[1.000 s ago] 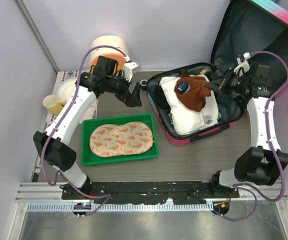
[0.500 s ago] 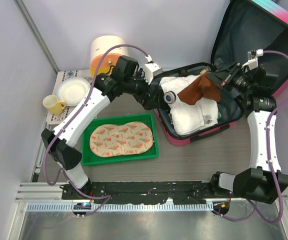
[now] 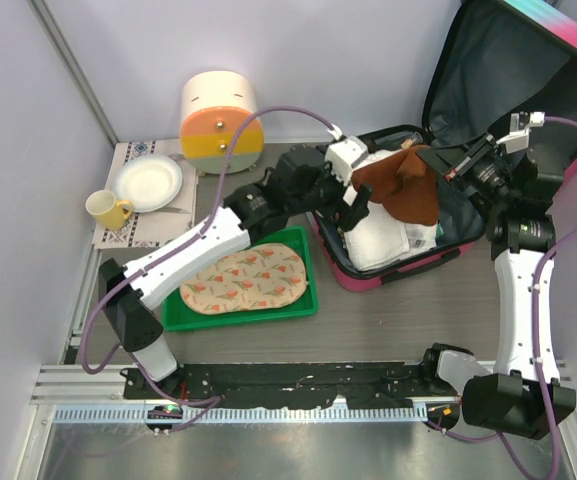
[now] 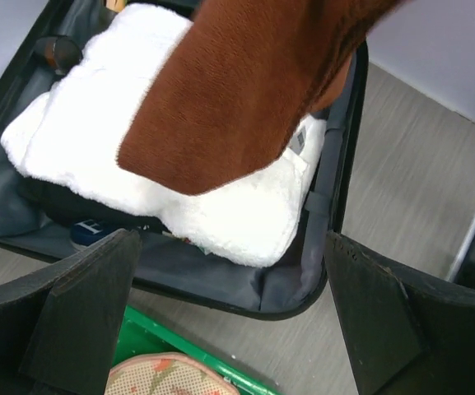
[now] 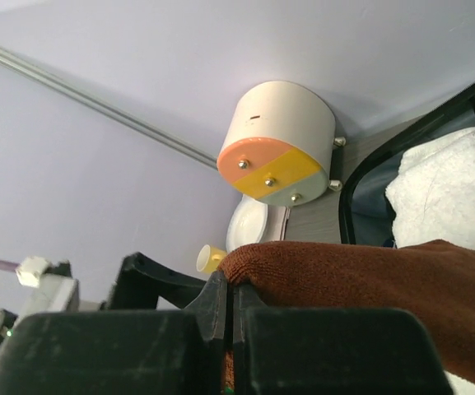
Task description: Open, take out, and arrange the luggage
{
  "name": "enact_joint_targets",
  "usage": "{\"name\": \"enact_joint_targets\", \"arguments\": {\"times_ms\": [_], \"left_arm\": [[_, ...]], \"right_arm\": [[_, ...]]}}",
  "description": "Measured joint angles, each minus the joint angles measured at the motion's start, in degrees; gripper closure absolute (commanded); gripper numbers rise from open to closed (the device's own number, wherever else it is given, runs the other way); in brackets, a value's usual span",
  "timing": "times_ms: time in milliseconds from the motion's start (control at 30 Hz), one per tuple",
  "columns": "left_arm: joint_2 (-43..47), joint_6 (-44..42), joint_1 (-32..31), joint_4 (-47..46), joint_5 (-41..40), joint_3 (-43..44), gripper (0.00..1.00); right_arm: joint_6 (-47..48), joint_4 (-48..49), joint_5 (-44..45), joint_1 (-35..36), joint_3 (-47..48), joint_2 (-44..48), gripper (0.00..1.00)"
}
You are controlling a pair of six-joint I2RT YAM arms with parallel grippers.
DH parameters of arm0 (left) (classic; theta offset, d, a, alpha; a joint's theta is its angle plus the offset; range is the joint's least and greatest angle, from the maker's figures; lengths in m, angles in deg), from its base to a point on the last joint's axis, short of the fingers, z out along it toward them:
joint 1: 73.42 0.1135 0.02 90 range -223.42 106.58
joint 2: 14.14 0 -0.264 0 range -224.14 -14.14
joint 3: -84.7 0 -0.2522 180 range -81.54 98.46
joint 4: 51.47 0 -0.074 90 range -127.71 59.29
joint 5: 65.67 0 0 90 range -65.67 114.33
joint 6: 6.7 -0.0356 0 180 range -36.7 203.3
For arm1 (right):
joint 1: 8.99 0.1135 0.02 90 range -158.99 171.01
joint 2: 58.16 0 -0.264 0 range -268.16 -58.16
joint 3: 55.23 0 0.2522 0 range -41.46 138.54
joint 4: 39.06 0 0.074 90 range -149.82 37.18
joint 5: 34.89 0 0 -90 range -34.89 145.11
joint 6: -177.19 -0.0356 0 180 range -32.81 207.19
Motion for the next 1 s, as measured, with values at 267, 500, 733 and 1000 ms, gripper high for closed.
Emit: {"name": "enact_joint_targets", "arguments": {"times_ms": [267,500,733,1000], "left_arm": [[1.0,-13.6,-12.6,-14.2,-18.4,-10.8,0.0],[1.0,-23.6,-16.2,-26.6,-27.4,-10.9,0.0],[1.0,-26.0,-18.1,-31.2,-28.1,-10.9,0.01],[-0.3,-27.1,-19.1,-32.6,-28.1,-9.2,0.13]], "right_arm": [[-3.7,1.8,3.2,0.0,-1.7,6.1,0.99],[-6.0,1.7,3.5,0.0,-5.2,8.8,0.99],[-7.6,1.6,3.4,0.3,-8.2,11.2,0.99],[-8.9,1.6,2.8,0.8,-10.4,13.8,0.99]]}}
